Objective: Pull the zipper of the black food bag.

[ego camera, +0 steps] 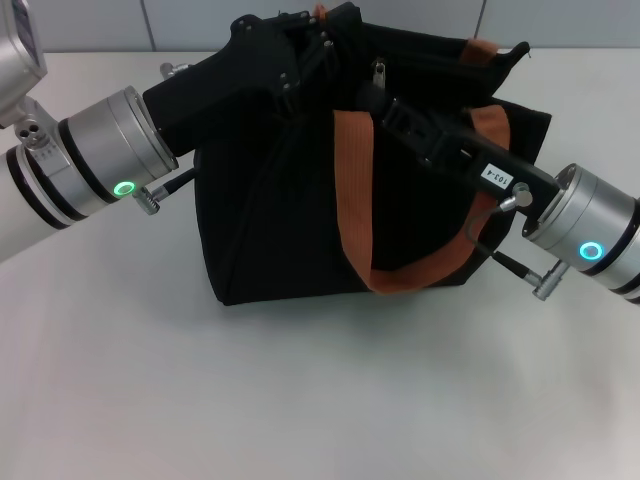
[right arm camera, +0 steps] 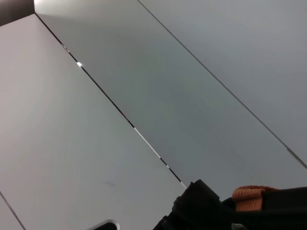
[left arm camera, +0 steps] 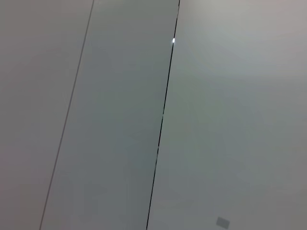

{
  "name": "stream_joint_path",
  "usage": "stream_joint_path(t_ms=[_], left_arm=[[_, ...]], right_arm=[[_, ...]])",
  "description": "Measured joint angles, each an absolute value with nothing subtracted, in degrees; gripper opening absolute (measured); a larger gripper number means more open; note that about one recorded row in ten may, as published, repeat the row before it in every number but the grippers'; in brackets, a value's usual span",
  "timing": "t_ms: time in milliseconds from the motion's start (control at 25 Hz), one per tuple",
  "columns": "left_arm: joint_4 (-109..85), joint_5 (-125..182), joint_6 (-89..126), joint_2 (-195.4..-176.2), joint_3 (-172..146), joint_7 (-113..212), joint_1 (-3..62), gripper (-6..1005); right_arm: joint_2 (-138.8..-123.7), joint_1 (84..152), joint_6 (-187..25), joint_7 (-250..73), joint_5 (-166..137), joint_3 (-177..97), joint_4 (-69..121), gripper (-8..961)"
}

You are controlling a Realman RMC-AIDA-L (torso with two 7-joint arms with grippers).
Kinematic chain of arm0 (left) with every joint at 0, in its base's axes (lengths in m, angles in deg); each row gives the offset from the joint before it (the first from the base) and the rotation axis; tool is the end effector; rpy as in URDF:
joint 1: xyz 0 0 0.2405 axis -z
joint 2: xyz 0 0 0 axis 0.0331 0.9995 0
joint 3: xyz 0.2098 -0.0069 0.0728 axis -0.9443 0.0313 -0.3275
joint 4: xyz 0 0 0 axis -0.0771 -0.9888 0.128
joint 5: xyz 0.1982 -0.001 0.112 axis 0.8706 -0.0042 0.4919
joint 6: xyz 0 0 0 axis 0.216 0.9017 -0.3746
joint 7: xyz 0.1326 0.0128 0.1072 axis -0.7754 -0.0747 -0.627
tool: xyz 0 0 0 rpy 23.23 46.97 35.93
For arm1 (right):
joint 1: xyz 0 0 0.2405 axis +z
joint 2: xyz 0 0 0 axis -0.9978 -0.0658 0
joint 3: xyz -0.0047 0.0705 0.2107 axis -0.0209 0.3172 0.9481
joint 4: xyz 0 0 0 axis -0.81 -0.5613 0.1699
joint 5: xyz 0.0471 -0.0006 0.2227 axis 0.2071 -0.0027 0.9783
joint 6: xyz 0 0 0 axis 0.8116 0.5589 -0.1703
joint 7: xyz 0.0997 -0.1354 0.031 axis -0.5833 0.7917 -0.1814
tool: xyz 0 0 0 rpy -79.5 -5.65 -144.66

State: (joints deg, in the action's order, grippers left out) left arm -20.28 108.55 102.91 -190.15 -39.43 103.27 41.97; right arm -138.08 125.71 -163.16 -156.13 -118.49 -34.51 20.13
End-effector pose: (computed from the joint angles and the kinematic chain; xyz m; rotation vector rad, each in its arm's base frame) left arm -0.1424 0.3627 -0.0283 -2.4170 -0.3295 -1.4006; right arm 0.1679 0.3279 -0.0635 -2.3092 1.0574 1.5906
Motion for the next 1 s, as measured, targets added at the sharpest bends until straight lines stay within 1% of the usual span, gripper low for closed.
stream_joint_path(t_ms=[200,280,1000], left_arm=[[-20.2,108.6,103.1,-190.14,-39.4,103.3,41.7,85],[-20.2,108.5,103.1,-190.14,-39.4,103.3,41.6,86],[-20.2,108.6,103.5,-190.15,-38.8,103.3,41.2,97]], right_arm=[[-138.15,125.1,-163.1,-156.2,-118.5,-34.5,20.1,138],[-138.16,124.7,-163.1,-156.2,-118.3,-34.4,20.1,-2],[-137.89,118.5,-160.9,-157.2,-117.4,-26.6,20.9,0]])
